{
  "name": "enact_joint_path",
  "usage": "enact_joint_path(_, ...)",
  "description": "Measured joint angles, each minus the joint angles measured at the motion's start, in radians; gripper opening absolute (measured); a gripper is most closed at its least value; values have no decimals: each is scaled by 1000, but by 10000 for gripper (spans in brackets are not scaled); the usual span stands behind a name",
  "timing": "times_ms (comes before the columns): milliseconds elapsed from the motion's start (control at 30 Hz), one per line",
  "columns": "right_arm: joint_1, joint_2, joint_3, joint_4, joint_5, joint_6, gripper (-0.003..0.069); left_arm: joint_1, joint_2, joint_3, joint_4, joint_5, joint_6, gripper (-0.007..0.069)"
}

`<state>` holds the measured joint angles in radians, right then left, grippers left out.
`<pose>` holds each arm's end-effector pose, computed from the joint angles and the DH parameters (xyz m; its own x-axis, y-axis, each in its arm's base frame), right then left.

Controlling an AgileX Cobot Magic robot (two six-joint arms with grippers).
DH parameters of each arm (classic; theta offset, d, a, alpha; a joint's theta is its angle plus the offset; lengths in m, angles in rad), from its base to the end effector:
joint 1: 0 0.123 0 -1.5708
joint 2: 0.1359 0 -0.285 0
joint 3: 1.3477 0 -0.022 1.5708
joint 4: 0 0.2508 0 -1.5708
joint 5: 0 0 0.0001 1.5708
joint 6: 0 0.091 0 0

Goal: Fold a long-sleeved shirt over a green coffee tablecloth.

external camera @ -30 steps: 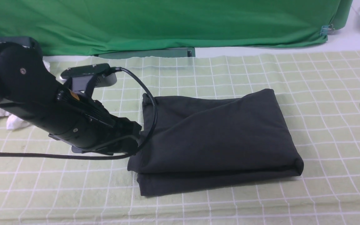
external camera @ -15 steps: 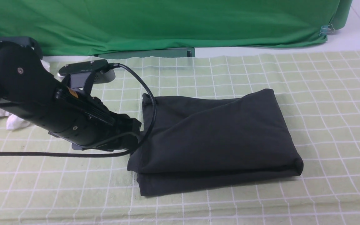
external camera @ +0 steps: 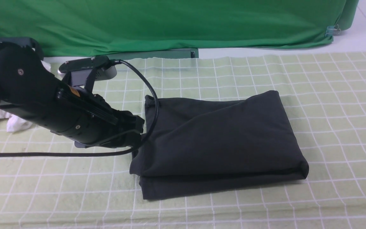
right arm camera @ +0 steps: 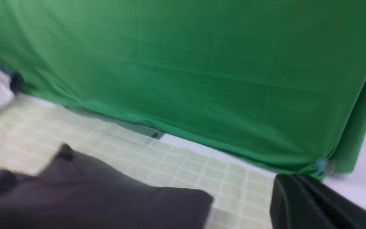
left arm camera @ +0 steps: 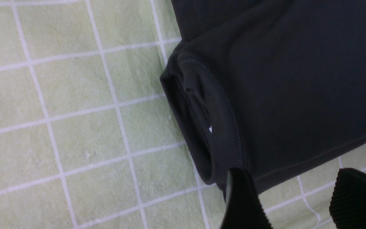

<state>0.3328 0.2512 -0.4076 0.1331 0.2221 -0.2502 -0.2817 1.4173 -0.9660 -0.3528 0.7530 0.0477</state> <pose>0.0607 0.0238 0.3145 0.0645 -0.1047 -0.9924 -0.3490 0.9293 -0.1207 0.2614 -0.0981 0.2609 -0.9103 0.0479 -0.4112 0.1863 0.9344 -0.3036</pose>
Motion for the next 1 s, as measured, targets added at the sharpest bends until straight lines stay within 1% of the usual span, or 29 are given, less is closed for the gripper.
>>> enact_joint_path(67, 0, 0, 0, -1, 0, -78, -8, 0, 0, 0, 0, -2, 0, 379)
enact_joint_path(267, 0, 0, 0, 1, 7, -117, -6, 0, 0, 0, 0, -5, 0, 379)
enact_joint_path(533, 3, 0, 0, 2, 7, -123, 9, 0, 0, 0, 0, -11, 0, 379)
enact_joint_path(733, 33, 0, 0, 3, 8, -101, 23, 0, 0, 0, -11, -95, 0, 379)
enact_joint_path(1000, 35, 0, 0, 3, 8, -98, 39, 0, 0, 0, -15, -105, 0, 379)
